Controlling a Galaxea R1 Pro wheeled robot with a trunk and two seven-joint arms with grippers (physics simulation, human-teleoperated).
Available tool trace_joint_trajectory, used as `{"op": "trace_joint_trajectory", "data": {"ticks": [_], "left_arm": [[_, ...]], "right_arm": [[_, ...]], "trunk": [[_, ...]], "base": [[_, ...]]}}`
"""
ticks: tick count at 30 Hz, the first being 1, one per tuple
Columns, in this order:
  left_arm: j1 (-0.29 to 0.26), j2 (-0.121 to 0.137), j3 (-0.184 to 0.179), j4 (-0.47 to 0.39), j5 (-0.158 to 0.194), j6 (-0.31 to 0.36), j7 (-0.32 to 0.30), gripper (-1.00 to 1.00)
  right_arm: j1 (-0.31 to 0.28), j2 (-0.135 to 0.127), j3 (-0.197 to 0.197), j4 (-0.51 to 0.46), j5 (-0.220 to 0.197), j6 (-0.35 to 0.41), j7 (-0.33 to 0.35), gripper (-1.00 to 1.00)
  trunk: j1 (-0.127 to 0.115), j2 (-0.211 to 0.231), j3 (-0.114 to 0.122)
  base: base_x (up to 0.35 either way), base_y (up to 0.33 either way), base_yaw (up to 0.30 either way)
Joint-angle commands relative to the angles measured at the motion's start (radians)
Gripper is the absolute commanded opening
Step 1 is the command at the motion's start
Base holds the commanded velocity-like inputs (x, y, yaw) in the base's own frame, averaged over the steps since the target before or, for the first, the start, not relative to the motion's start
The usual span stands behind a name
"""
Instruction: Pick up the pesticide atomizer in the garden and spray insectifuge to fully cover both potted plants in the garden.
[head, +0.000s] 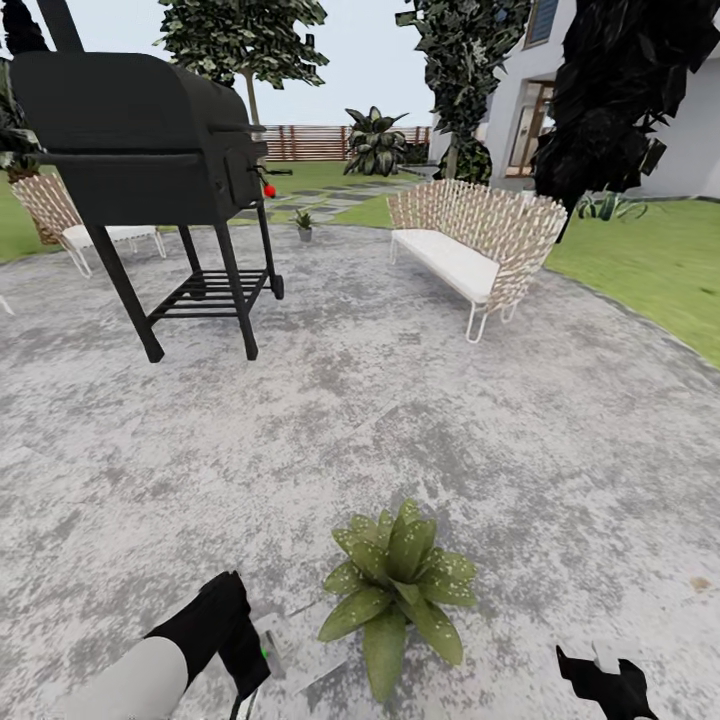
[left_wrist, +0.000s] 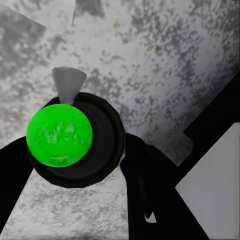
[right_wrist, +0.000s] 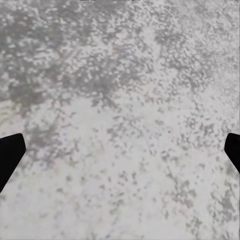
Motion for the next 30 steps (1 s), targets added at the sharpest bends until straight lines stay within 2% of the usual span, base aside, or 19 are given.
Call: {"op": "trace_joint_trajectory", "data": {"ticks": [1, 4, 7, 9, 11, 13, 20, 23, 30], "left_arm": [[-0.004, -0.004, -0.002, -0.002, -0.005, 0.034, -0.007, -1.00], [-0.017, -0.012, -0.004, -0.013, -0.006, 0.065, -0.002, -1.00], [-0.010, -0.004, -0.003, -0.015, -0.009, 0.065, 0.003, -1.00], [-0.007, 0.015, -0.002, -0.009, -0.011, 0.059, 0.025, -1.00], [-0.004, 0.052, -0.001, -0.001, -0.005, 0.055, 0.046, -1.00], [-0.002, 0.067, -0.001, 0.000, -0.004, 0.053, 0.050, -1.00], [-0.001, 0.056, -0.001, 0.002, 0.000, 0.053, 0.053, -1.00], [-0.001, 0.054, -0.001, 0.002, 0.001, 0.054, 0.053, -1.00], [-0.001, 0.043, 0.000, 0.001, 0.002, 0.054, 0.053, -1.00]], "right_arm": [[-0.001, 0.000, -0.009, 0.000, 0.003, -0.004, 0.008, 1.00], [-0.001, 0.000, -0.009, 0.000, 0.003, -0.004, 0.008, 1.00], [-0.001, 0.000, -0.009, 0.000, 0.003, -0.004, 0.008, 1.00], [-0.001, 0.000, -0.009, 0.000, 0.003, -0.004, 0.009, 1.00], [-0.001, 0.000, -0.009, 0.000, 0.003, -0.004, 0.010, 1.00], [-0.001, 0.000, -0.009, 0.000, 0.004, -0.004, 0.009, 1.00], [-0.001, -0.001, -0.010, 0.000, 0.003, -0.004, 0.008, 1.00], [-0.001, -0.001, -0.010, -0.001, 0.003, -0.004, 0.008, 1.00], [-0.001, -0.001, -0.010, -0.001, 0.003, -0.004, 0.008, 1.00]], "trunk": [[0.000, 0.000, -0.001], [0.000, 0.000, -0.001], [0.000, 0.000, -0.001], [0.000, 0.000, -0.001], [0.000, 0.000, -0.001], [0.000, 0.000, -0.001], [0.000, 0.000, -0.003], [0.000, 0.000, -0.003], [0.000, 0.000, -0.003]], "base": [[0.000, 0.000, 0.037], [0.000, 0.000, 0.008], [0.000, 0.000, 0.000], [0.000, 0.000, 0.000], [0.000, 0.000, 0.000], [0.000, 0.000, 0.000], [0.000, -0.007, 0.172], [0.000, -0.197, 0.241], [0.036, -0.264, 0.026]]}}
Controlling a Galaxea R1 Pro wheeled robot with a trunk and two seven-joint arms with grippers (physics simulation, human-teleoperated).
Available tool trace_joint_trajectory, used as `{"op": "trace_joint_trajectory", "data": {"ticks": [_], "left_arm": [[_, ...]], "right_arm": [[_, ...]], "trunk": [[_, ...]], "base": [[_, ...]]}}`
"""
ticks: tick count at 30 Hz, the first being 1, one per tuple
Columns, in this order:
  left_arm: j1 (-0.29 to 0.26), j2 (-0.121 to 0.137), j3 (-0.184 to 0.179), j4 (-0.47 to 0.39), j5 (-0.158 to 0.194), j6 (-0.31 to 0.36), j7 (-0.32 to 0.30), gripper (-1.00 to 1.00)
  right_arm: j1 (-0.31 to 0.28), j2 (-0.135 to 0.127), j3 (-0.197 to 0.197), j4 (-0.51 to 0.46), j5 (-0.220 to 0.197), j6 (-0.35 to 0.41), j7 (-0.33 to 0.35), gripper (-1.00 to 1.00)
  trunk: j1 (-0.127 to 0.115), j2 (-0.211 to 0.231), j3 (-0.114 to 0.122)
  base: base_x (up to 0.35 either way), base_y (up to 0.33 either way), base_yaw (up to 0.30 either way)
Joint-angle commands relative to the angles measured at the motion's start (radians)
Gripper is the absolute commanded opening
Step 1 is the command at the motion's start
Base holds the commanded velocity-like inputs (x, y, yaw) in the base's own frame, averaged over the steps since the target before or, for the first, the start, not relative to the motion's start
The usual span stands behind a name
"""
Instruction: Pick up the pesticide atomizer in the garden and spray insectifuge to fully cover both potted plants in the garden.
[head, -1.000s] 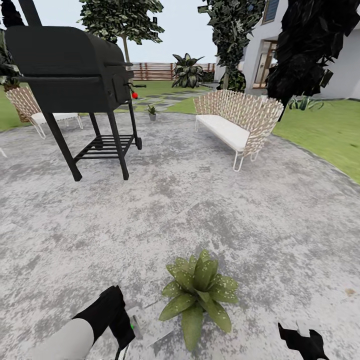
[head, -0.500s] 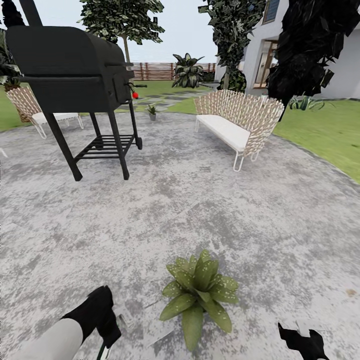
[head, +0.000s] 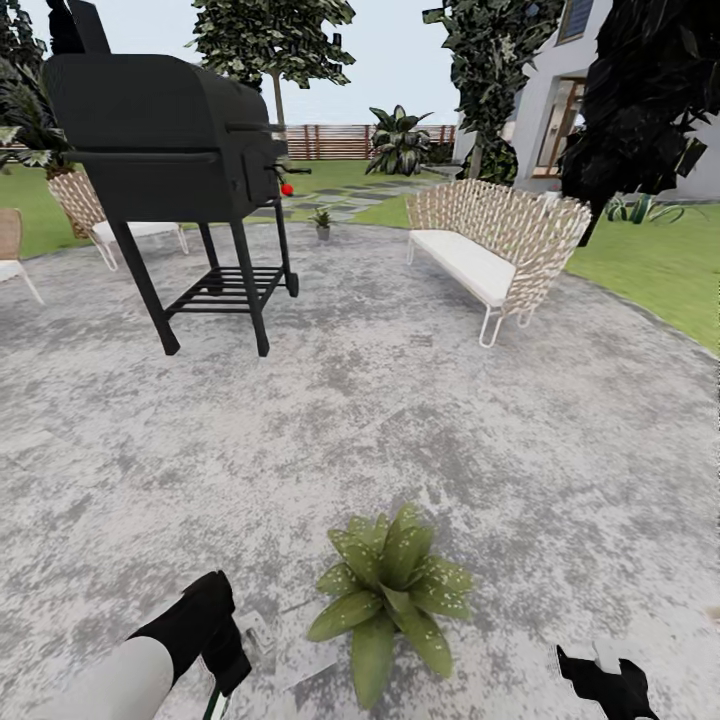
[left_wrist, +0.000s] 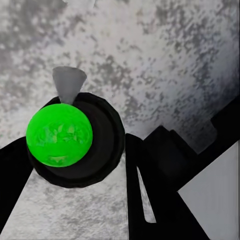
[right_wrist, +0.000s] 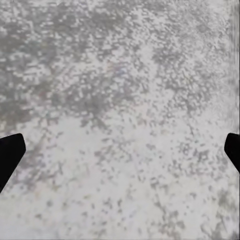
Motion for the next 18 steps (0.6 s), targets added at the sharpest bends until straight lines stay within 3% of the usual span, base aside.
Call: {"op": "trace_joint_trajectory", "data": {"ticks": [1, 8, 15, 18], "left_arm": [[-0.001, 0.000, -0.003, -0.002, -0.006, 0.004, -0.008, -1.00], [-0.001, -0.007, -0.001, -0.003, -0.006, 0.004, -0.008, -1.00], [-0.001, -0.008, 0.000, -0.006, -0.005, 0.005, -0.007, -1.00], [-0.001, -0.008, 0.000, -0.013, 0.023, 0.004, -0.006, -1.00]], "right_arm": [[-0.001, 0.000, -0.008, 0.001, 0.003, -0.004, 0.008, 1.00], [-0.001, 0.000, -0.009, 0.002, 0.003, -0.004, 0.008, 1.00], [-0.001, 0.000, -0.008, 0.002, 0.003, -0.004, 0.008, 1.00], [-0.001, 0.000, -0.008, 0.002, 0.003, -0.004, 0.008, 1.00]], "trunk": [[0.000, 0.000, -0.001], [0.000, 0.000, -0.001], [0.000, 0.000, -0.001], [0.000, 0.000, -0.001]], "base": [[0.010, -0.270, 0.001], [-0.063, -0.223, 0.133], [-0.018, -0.016, 0.222], [0.014, -0.025, 0.023]]}}
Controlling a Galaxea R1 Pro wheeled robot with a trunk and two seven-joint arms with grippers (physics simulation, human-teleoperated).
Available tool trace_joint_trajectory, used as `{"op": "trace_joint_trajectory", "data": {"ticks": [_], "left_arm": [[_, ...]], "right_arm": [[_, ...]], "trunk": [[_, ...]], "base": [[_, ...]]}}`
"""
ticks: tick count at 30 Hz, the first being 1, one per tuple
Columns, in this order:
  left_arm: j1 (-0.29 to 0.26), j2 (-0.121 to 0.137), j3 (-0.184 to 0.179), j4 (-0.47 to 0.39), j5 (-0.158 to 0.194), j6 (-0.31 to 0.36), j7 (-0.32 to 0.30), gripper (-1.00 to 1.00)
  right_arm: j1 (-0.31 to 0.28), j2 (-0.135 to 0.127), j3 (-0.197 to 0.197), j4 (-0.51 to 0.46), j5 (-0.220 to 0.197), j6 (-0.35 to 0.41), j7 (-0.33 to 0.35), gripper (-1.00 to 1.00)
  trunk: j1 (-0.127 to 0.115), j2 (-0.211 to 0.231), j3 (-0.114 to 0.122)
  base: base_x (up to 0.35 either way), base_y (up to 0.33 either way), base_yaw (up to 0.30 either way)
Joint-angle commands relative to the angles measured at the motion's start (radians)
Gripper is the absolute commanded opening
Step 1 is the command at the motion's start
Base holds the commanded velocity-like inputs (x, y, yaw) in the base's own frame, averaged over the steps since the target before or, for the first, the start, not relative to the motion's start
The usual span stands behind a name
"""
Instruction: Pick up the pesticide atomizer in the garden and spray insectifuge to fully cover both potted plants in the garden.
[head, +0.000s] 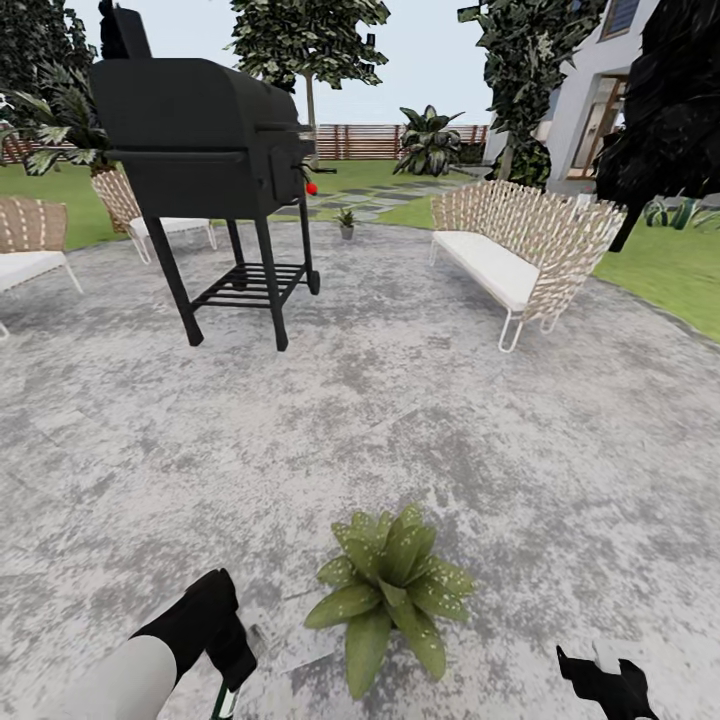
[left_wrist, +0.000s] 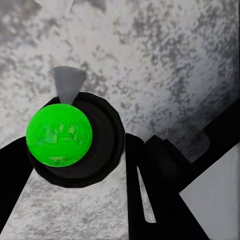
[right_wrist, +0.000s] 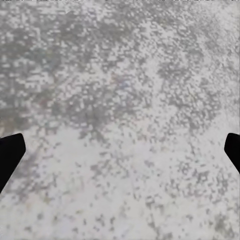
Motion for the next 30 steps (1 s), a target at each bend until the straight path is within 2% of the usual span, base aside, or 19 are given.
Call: {"op": "trace_joint_trajectory", "data": {"ticks": [1, 5, 13, 18, 22, 24, 27, 30], "left_arm": [[0.000, 0.000, -0.003, -0.003, -0.001, 0.003, -0.005, -1.00], [0.000, 0.000, -0.005, -0.001, 0.006, 0.003, 0.025, -1.00], [0.000, 0.002, -0.005, -0.005, 0.004, 0.004, 0.030, -1.00], [0.000, 0.011, -0.006, 0.006, 0.004, 0.003, 0.033, -1.00], [0.015, 0.018, -0.006, 0.009, 0.010, -0.002, 0.084, -1.00], [0.030, 0.017, -0.006, 0.009, 0.026, -0.049, 0.097, -1.00], [0.036, 0.018, 0.007, 0.018, 0.080, -0.157, 0.109, -1.00], [0.037, 0.015, 0.028, 0.049, 0.120, -0.179, 0.166, -1.00]], "right_arm": [[-0.001, 0.000, -0.009, 0.000, 0.002, -0.004, 0.008, 1.00], [-0.001, 0.000, -0.009, 0.000, 0.002, -0.004, 0.008, 1.00], [-0.001, 0.001, -0.008, 0.000, 0.003, -0.004, 0.007, 1.00], [-0.001, 0.000, -0.009, 0.000, 0.002, -0.004, 0.007, 1.00], [-0.001, 0.000, -0.009, 0.000, 0.002, -0.004, 0.007, 1.00], [-0.001, 0.000, -0.008, 0.000, 0.002, -0.004, 0.008, 1.00], [-0.001, 0.000, -0.009, 0.000, 0.002, -0.004, 0.008, 1.00], [-0.001, 0.000, -0.009, 0.000, 0.002, -0.004, 0.008, 1.00]], "trunk": [[0.000, 0.000, -0.001], [0.000, 0.000, -0.001], [0.000, 0.000, -0.001], [0.000, 0.000, -0.001], [0.000, 0.000, -0.001], [0.000, 0.000, -0.001], [0.000, 0.000, -0.001], [0.000, 0.000, -0.001]], "base": [[0.067, -0.141, 0.005], [0.094, -0.225, 0.038], [-0.014, -0.256, 0.256], [-0.018, -0.044, 0.158], [0.000, -0.001, 0.006], [0.000, 0.000, 0.000], [0.000, 0.000, 0.000], [0.000, 0.000, 0.000]]}}
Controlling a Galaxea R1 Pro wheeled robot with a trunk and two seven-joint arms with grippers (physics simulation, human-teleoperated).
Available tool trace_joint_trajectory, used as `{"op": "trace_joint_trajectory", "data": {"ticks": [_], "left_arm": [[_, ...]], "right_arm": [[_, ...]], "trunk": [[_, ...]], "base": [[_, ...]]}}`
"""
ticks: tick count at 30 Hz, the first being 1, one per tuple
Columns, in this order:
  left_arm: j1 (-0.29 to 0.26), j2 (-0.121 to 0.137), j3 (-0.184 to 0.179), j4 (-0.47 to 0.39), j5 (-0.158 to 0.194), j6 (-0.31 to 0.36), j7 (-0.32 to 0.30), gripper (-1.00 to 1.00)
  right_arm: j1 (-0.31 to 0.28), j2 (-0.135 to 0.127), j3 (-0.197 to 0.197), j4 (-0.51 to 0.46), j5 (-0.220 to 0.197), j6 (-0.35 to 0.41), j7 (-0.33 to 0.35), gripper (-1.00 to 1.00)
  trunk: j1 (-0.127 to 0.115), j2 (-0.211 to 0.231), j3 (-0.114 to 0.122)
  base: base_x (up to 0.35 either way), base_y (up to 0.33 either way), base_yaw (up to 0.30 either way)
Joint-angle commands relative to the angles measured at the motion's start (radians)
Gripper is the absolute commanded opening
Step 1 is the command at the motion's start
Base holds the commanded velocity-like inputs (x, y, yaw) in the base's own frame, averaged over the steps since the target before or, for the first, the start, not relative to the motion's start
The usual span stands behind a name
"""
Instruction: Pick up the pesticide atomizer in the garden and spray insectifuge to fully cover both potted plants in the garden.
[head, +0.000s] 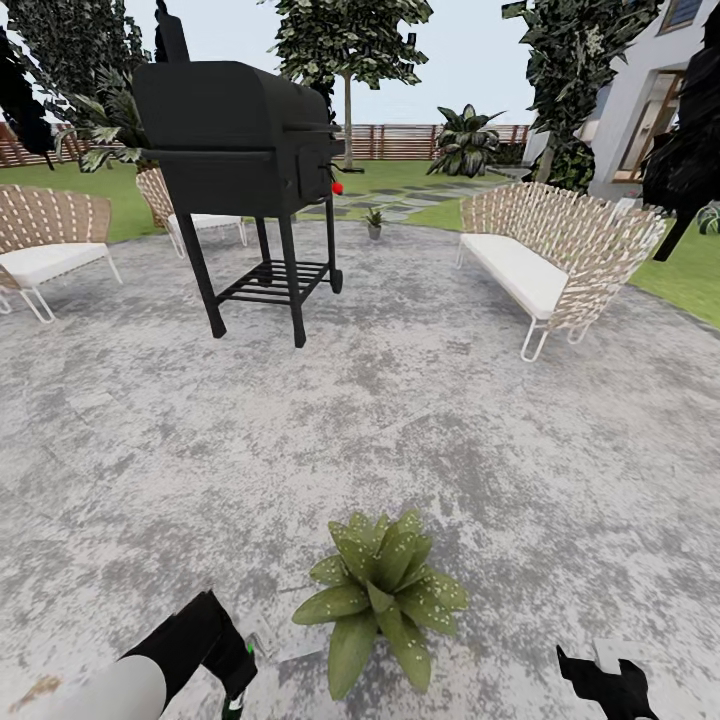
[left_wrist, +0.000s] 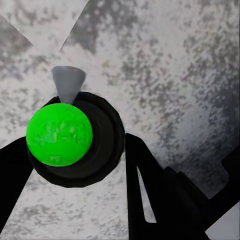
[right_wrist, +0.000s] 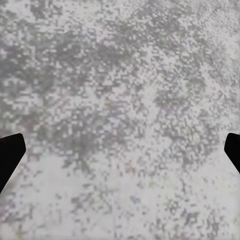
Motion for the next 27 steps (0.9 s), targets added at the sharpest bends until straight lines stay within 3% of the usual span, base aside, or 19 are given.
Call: {"op": "trace_joint_trajectory", "data": {"ticks": [1, 10, 20, 27], "left_arm": [[0.000, 0.001, -0.002, 0.001, 0.005, 0.003, 0.016, -1.00], [0.006, -0.001, 0.015, 0.002, 0.010, 0.008, 0.041, -1.00], [0.007, -0.004, 0.013, -0.007, 0.008, 0.034, 0.045, -1.00], [0.007, -0.004, 0.020, -0.054, 0.009, 0.052, 0.044, -1.00]], "right_arm": [[-0.001, 0.000, -0.008, 0.000, 0.003, -0.004, 0.008, 1.00], [-0.001, -0.001, -0.009, -0.001, 0.003, -0.004, 0.008, 1.00], [-0.001, 0.000, -0.009, 0.000, 0.003, -0.004, 0.007, 1.00], [-0.001, 0.002, -0.008, 0.001, 0.003, -0.004, 0.007, 1.00]], "trunk": [[0.000, 0.000, -0.001], [0.000, 0.000, -0.001], [0.000, 0.000, -0.009], [0.000, 0.000, -0.010]], "base": [[0.000, 0.000, 0.000], [0.000, 0.000, 0.002], [0.000, 0.000, 0.199], [0.055, -0.061, 0.030]]}}
